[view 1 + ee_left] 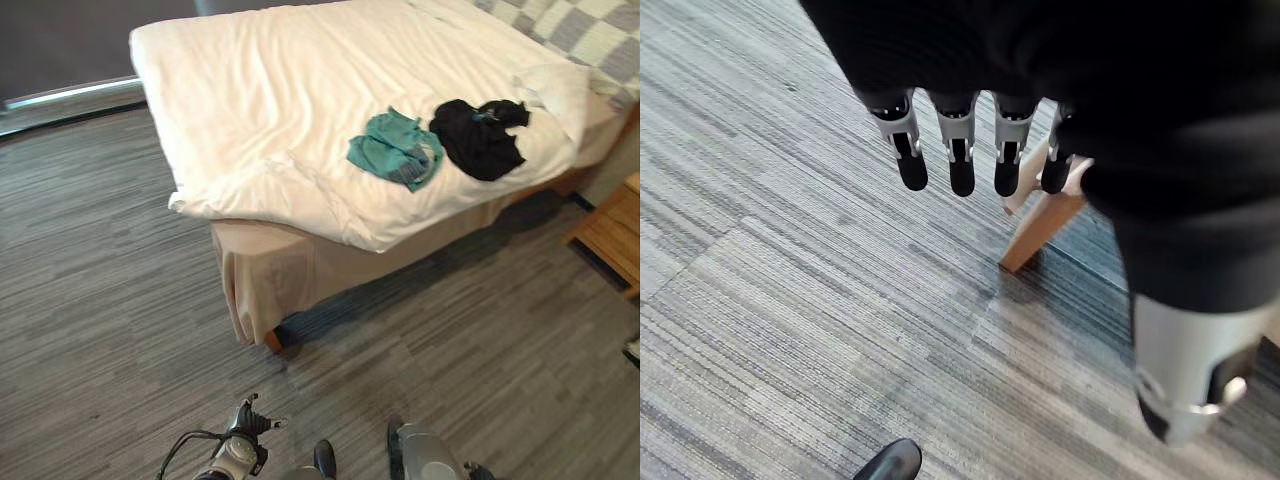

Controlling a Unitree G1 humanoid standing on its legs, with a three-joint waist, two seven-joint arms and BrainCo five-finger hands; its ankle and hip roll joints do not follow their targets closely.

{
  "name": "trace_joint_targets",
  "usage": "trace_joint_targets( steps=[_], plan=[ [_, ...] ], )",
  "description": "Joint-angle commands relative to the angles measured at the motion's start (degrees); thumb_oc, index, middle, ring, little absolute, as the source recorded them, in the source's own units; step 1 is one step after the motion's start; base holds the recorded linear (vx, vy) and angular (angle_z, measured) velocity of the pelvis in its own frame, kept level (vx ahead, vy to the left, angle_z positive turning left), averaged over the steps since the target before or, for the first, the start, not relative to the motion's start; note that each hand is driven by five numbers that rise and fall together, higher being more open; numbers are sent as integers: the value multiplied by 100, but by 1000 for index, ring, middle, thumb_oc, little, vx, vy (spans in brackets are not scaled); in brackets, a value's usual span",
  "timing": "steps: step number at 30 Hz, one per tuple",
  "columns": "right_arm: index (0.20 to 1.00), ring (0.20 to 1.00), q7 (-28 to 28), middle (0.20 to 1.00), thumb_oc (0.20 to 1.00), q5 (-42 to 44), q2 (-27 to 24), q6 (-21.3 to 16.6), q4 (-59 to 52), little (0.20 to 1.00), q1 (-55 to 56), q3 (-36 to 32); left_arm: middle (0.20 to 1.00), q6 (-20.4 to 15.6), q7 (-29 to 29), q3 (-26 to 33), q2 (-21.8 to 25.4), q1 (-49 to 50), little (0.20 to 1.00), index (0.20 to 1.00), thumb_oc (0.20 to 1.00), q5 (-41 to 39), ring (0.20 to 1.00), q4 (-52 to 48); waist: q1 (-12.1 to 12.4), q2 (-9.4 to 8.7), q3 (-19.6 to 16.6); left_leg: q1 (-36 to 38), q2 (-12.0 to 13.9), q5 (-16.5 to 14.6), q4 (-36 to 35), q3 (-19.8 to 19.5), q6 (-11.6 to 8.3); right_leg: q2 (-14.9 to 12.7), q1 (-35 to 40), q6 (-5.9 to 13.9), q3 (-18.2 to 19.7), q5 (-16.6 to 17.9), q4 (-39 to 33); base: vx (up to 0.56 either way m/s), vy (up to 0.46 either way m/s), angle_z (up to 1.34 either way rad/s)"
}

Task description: Tidy up the quilt and then pick up the clothes from the bed and put them into the laundry hamper.

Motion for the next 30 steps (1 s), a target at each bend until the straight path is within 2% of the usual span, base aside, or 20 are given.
trace_joint_targets(
  steps=[1,3,4,5,6,7,8,9,10,12,14,18,23,26,27,28,29,30],
  plan=[
    [1000,1000,-485,1000,1000,421,-208,-213,-251,1000,-282,-520,1000,-150,261,135,-11,141,1000,1000,1000,-201,1000,47,-191,10,146,345,488,-709,-25,184,-704,-9,656,164,525,335,-1160,344,-156,86],
    [1000,1000,-499,1000,1000,1048,-126,-316,-318,1000,-335,-756,1000,-108,300,228,-153,206,1000,1000,1000,-324,1000,129,-247,68,130,540,525,-772,90,207,-746,41,672,124,531,417,-932,292,-137,54],
    [1000,1000,-498,1000,1000,1051,-129,-316,-317,1000,-335,-756,1000,-109,301,227,-155,206,1000,1000,1000,-324,1000,130,-249,72,134,543,530,-779,96,205,-748,45,677,123,528,413,-928,341,-162,5],
    [1000,1000,-262,1000,1000,2002,-89,-446,-192,1000,-331,-1031,1000,-105,263,296,-300,335,1000,1000,1000,-620,1000,194,-323,185,95,378,604,-796,900,190,-846,64,916,-43,481,366,-991,239,-165,-5],
    [1000,1000,-216,1000,1000,2434,-130,-498,-178,1000,-435,-1186,1000,-141,266,324,-386,306,1000,1000,1000,-854,1000,143,-324,207,218,-47,668,-664,1676,172,-954,20,1089,-144,376,322,-1016,235,-166,1],
    [1000,1000,-215,1000,1000,2434,-128,-498,-177,1000,-438,-1185,1000,-141,266,325,-384,304,1000,1000,1000,-854,1000,144,-328,202,202,-71,662,-654,1677,169,-954,14,1068,-145,375,329,-1017,8,-169,25],
    [1000,1000,-157,1000,1000,3061,-189,-524,-67,1000,-652,-1395,1000,-175,237,325,-455,304,1000,1000,1000,-1154,1000,73,-274,158,374,-679,815,-424,2442,360,-1043,-136,1293,-297,158,229,-1130,-9,-112,33],
    [1000,1000,-156,1000,1000,3061,-189,-524,-67,1000,-652,-1395,1000,-175,237,325,-455,303,1000,1000,1000,-1154,1000,74,-276,159,374,-681,815,-425,2445,358,-1043,-135,1293,-297,156,230,-1131,98,-113,42],
    [1000,1000,-103,1000,1000,3303,-223,-514,-5,1000,-765,-1451,1000,-173,186,354,-509,338,1000,1000,1000,-1290,1000,86,-212,213,343,-769,906,-496,1998,663,-995,-205,1509,-284,-5,119,-1323,195,23,61],
    [1000,1000,-60,1000,1000,3394,-269,-568,18,1000,-736,-1520,1000,-166,142,450,-547,464,1000,1000,1000,-1458,1000,116,-169,386,244,-705,910,-191,1175,818,-1025,-158,1643,-224,-101,80,-1409,276,81,70],
    [1000,1000,-118,1000,1000,3526,-291,-575,181,1000,-721,-1752,1000,-172,76,575,-631,592,1000,1000,1000,-1706,1000,267,-273,647,68,-237,935,27,147,913,-1062,-83,1697,-177,-245,-2,-1421,267,141,21],
    [1000,1000,-151,1000,1000,3300,-271,-543,326,1000,-654,-1707,1000,-202,93,613,-703,647,1000,1000,1000,-1894,1000,279,-265,677,-31,-62,919,75,-25,919,-1087,-133,1791,-155,-357,-21,-1421,129,66,3],
    [1000,1000,-43,1000,1000,2789,-261,-430,500,1000,-556,-1528,1000,-350,215,1198,-567,726,1000,1000,1000,-2720,1000,190,-144,568,-91,18,927,-22,-25,862,-1092,-217,1928,-93,-458,-21,-1421,100,25,18],
    [1000,1000,-103,1000,1000,2522,-282,-428,525,1000,-448,-1448,1000,-643,383,1384,-187,485,1000,1000,1000,-3032,1000,-400,-132,490,-61,32,944,-51,-25,836,-1106,-229,1941,-59,-511,-12,-1421,58,26,38],
    [1000,1000,-47,1000,1000,2503,-321,-460,531,1000,-439,-1395,1000,-696,359,1508,454,4,1000,1000,1000,-2955,1000,-440,-167,460,-54,64,952,-83,-25,849,-1125,-233,1972,-38,-511,-28,-1421,58,13,9],
    [1000,1000,-167,1000,1000,2436,-306,-655,501,1000,-232,-1310,1000,-1527,1510,895,1378,-605,1000,1000,1000,-1390,1000,-1736,-177,416,-48,55,955,-84,-25,841,-1145,-237,1952,-8,-497,7,-1421,37,22,5],
    [1000,1000,-163,1000,1000,2343,-283,-649,458,1000,-234,-1203,1000,-1013,960,1146,946,-478,1000,1000,1000,-2414,1000,-1140,-182,400,-16,45,945,-89,-25,850,-1130,-249,1936,20,-482,32,-1421,-32,5,5],
    [1000,1000,-210,1000,1000,2294,-228,-615,378,1000,-159,-1191,1000,-1224,1110,1084,1227,-466,1000,1000,1000,-2207,1000,-1889,-217,387,17,-8,956,-76,-25,865,-1136,-249,1873,34,-479,65,-1421,-68,-3,-1]
  ],
)
